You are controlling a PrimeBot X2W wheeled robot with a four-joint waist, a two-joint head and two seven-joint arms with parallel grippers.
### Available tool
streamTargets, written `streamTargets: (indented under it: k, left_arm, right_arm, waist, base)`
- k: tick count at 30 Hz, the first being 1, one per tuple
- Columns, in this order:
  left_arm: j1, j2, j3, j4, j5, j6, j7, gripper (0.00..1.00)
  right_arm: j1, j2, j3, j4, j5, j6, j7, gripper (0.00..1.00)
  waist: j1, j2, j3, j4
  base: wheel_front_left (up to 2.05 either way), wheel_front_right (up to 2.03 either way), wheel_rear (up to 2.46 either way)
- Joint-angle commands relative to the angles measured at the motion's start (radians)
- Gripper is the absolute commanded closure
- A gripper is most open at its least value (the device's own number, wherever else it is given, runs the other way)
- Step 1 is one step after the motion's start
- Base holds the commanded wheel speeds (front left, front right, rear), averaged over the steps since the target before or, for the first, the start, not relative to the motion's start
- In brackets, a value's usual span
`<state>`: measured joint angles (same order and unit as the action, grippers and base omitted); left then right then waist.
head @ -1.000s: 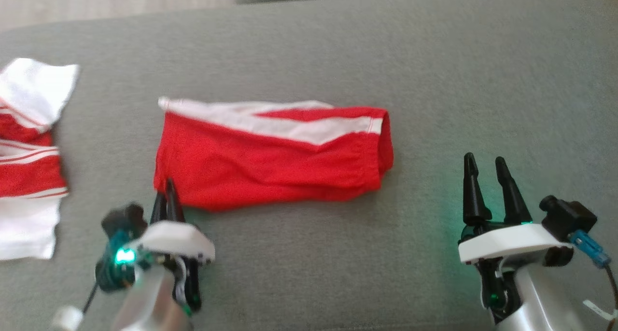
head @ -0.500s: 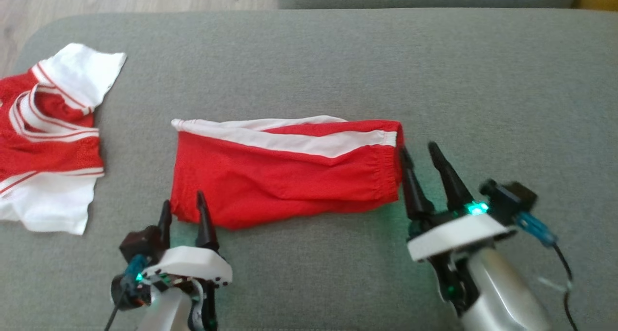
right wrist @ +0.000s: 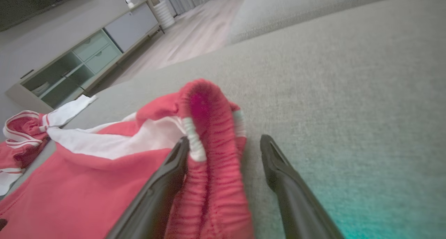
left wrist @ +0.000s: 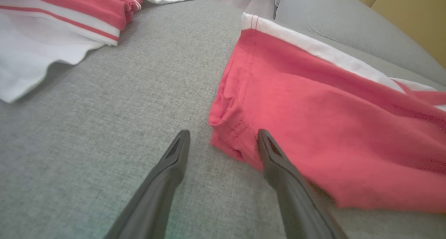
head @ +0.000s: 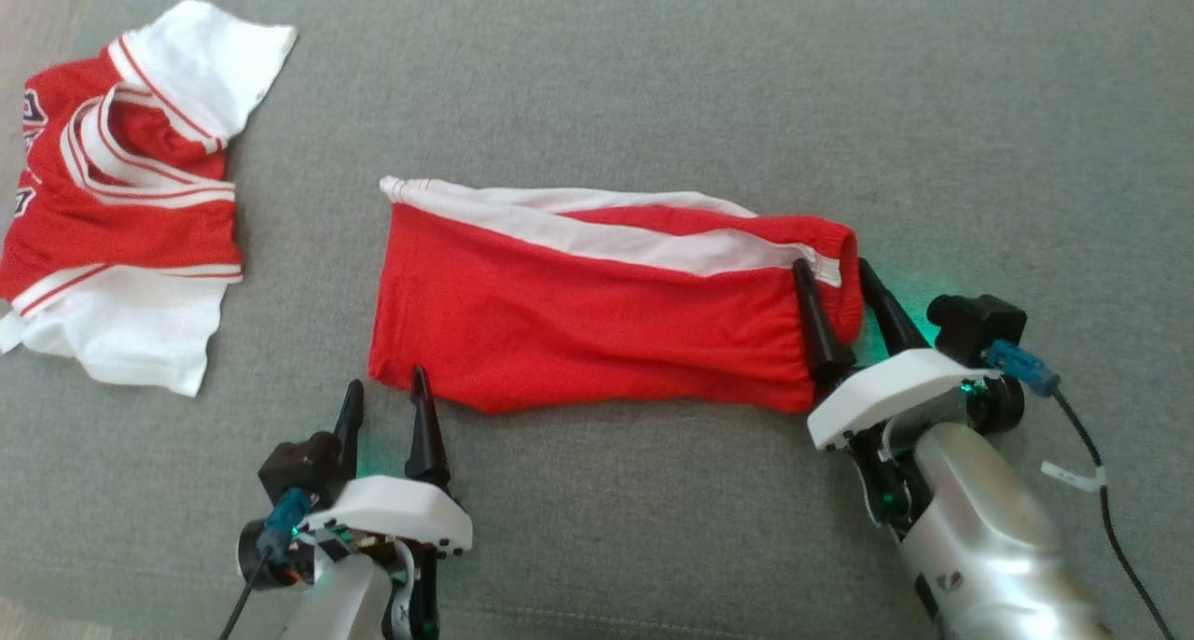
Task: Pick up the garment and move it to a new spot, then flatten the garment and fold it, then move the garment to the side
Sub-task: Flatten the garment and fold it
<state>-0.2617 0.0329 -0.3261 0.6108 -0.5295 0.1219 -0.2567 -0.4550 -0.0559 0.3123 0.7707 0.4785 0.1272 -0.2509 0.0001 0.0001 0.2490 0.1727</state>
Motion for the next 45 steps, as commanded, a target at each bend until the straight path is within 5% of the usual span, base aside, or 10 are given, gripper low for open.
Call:
streamTargets:
  k: [1,2,3,4,6,15,22,29,39,45]
  left_arm:
    - [-0.025,0.017,0.023,-0.026,-0.002,-0.002,-0.005,0.00]
    - [-0.025,0.017,0.024,-0.024,0.000,-0.003,-0.005,0.00]
    - [-0.025,0.017,0.025,-0.023,0.002,-0.004,-0.005,0.00]
    - [-0.025,0.017,0.024,-0.023,0.005,-0.004,-0.005,0.00]
    - [-0.025,0.017,0.026,-0.023,0.008,-0.005,-0.005,0.00]
    - [-0.016,0.017,0.042,-0.019,0.027,-0.013,-0.005,0.00]
    - [0.023,0.017,0.027,-0.004,0.037,-0.031,-0.005,0.00]
    - [0.059,0.017,-0.028,0.013,0.029,-0.037,-0.005,0.00]
    - [0.076,0.017,-0.100,0.035,0.004,-0.033,-0.005,0.00]
    - [0.079,0.017,-0.113,0.045,0.008,-0.030,-0.005,0.00]
  right_arm:
    - [-0.014,0.006,0.035,-0.004,0.023,0.003,-0.011,0.00]
    - [-0.018,0.006,0.050,0.011,0.049,0.003,-0.009,0.11]
    - [-0.022,0.006,0.062,0.025,0.074,0.003,-0.009,0.31]
    - [-0.027,0.006,0.079,0.036,0.095,0.003,-0.007,0.67]
    - [-0.034,0.006,0.107,0.056,0.139,0.003,-0.006,1.00]
    - [-0.041,0.000,0.083,0.064,0.228,0.003,-0.010,1.00]
    - [0.030,-0.095,-0.076,-0.031,0.227,0.003,-0.011,1.00]
    - [0.049,-0.168,-0.062,-0.103,0.252,0.003,-0.003,1.00]
    - [0.045,-0.066,0.082,-0.291,0.355,0.003,0.142,1.00]
    - [0.003,-0.005,0.105,-0.256,0.358,0.003,0.159,1.00]
  waist:
    - [-0.0001,-0.0001,0.017,0.008]
    - [-0.0001,-0.0001,0.023,0.008]
    - [-0.0001,-0.0001,0.026,0.007]
    - [-0.0001,-0.0001,0.028,0.006]
    - [-0.0001,-0.0001,0.031,0.005]
    - [-0.0001,-0.0001,0.000,-0.026]
    - [-0.0001,-0.0001,-0.062,-0.075]
    - [-0.0001,-0.0001,-0.107,-0.101]
    - [-0.0001,-0.0001,-0.124,-0.026]
    - [-0.0001,-0.0001,-0.125,0.063]
  base:
    - [0.00,0.00,0.00]
    - [0.00,0.00,0.00]
    - [0.00,0.00,0.00]
    - [0.00,0.00,0.00]
    - [0.00,0.00,0.00]
    - [0.00,0.00,0.00]
    - [0.00,0.00,0.00]
    - [0.00,0.00,0.00]
    - [0.00,0.00,0.00]
    - [0.00,0.00,0.00]
